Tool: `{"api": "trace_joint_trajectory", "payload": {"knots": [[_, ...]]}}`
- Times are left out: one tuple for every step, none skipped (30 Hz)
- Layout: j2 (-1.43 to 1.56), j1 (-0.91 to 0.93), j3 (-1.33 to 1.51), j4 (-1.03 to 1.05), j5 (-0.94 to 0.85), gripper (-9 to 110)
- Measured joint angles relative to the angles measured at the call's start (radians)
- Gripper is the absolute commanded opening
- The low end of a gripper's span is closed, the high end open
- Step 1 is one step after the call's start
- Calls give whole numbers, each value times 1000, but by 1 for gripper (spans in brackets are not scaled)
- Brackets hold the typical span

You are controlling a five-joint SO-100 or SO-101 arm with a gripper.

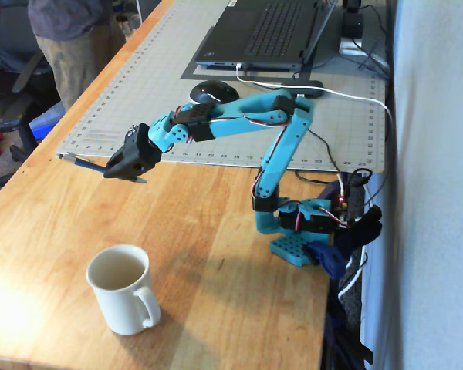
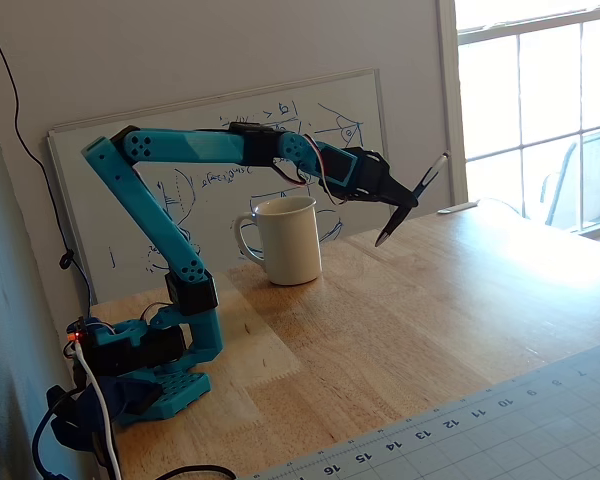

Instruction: Grasp a pen and put it in a mug.

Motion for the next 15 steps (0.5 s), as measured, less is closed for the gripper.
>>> {"api": "trace_joint_trajectory", "payload": {"knots": [[28,-2,20,-3,-75,3],[52,-3,37,-3,-155,3],[75,-6,54,-5,-241,3],[97,-9,64,-6,-330,3],[117,-14,75,-6,-416,3],[135,-20,86,-6,-505,3],[152,-29,94,-6,-594,3],[167,-40,100,-6,-678,3],[181,-54,103,-6,-756,3],[195,-67,103,-6,-834,3],[207,-81,103,-6,-908,3],[221,-97,103,-6,-983,3],[230,-112,103,-6,-1046,3],[241,-127,103,-6,-1109,3],[252,-143,103,-6,-1170,3]]}}
